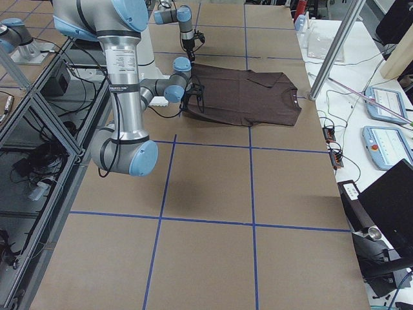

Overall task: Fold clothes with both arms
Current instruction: 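Grasp both hem corners with the left and right grippers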

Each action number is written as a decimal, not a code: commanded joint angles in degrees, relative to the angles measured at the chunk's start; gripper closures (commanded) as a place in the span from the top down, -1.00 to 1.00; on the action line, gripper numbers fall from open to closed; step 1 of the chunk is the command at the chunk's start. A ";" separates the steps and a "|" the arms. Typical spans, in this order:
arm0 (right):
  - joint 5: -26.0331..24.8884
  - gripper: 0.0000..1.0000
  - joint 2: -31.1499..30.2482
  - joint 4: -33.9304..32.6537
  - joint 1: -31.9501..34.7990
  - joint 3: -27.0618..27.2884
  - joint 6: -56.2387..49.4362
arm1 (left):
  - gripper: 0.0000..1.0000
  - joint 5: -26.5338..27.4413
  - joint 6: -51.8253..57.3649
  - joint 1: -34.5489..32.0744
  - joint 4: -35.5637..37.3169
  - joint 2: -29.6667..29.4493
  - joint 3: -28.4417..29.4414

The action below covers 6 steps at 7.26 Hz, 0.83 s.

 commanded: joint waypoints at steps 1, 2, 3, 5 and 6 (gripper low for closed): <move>3.68 -1.00 -0.90 0.00 0.40 3.41 0.00 | -1.00 -1.05 4.13 -0.03 4.92 1.82 -7.71; 5.70 -1.00 -2.03 0.00 0.49 5.08 -0.09 | -1.00 -4.28 6.86 0.23 11.40 1.73 -12.97; 7.46 -1.00 -4.83 0.00 0.58 8.05 -0.44 | -1.00 -4.75 7.23 2.85 14.60 1.82 -16.77; 10.19 -1.00 -9.41 2.27 0.49 10.81 -1.23 | -1.00 -4.67 2.69 10.65 15.34 1.21 -20.39; 11.42 -1.00 -11.60 5.77 0.67 10.64 -1.23 | -1.00 -4.67 2.49 10.87 15.51 1.21 -21.36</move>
